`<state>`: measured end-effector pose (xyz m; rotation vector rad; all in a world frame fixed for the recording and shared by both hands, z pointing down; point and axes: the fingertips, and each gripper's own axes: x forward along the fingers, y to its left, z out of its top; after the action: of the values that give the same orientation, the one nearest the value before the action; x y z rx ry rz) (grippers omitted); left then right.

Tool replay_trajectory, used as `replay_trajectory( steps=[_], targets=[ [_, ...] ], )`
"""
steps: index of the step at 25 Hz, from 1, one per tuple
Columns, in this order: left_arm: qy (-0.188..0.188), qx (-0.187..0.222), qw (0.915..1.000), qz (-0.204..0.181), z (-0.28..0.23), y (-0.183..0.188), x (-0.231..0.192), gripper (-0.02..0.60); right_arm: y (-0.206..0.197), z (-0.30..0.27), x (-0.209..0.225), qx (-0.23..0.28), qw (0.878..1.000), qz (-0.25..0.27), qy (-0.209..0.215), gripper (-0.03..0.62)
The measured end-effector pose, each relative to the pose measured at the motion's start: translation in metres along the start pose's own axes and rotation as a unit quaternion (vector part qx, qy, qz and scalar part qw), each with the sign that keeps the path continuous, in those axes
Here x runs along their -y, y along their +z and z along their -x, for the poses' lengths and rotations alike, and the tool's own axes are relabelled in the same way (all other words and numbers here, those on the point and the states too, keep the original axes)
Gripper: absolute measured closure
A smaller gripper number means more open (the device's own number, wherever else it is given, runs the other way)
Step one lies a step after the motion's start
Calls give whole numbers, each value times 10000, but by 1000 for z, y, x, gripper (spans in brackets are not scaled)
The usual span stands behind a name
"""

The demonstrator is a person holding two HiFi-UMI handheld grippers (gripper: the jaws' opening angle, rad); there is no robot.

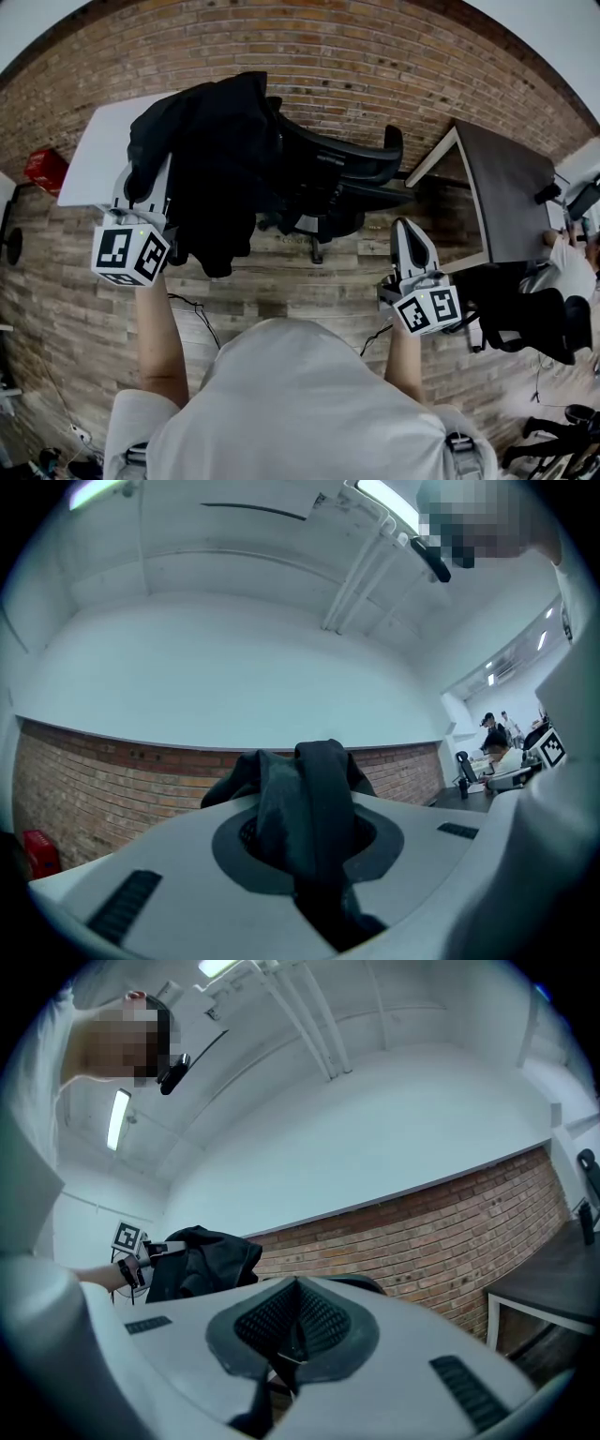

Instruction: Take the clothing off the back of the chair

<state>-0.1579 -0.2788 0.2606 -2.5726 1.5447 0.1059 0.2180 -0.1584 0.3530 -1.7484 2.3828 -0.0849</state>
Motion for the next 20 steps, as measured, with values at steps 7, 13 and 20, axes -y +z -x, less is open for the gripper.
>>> replay_trajectory(
  steps=[7,13,20],
  targets=[
    [351,-218,9991,133,31,-44,-27,494,0,3,0,17,10000,-17,-89,576],
    [923,-550,9941,120,58,-85,-56,494,-2,12,4,-17,9997,14,-229,576],
    [1198,-1242,9848,213,104,-142,-72,494,-3,25,10,-140,9990,71,-424,576]
  ],
)
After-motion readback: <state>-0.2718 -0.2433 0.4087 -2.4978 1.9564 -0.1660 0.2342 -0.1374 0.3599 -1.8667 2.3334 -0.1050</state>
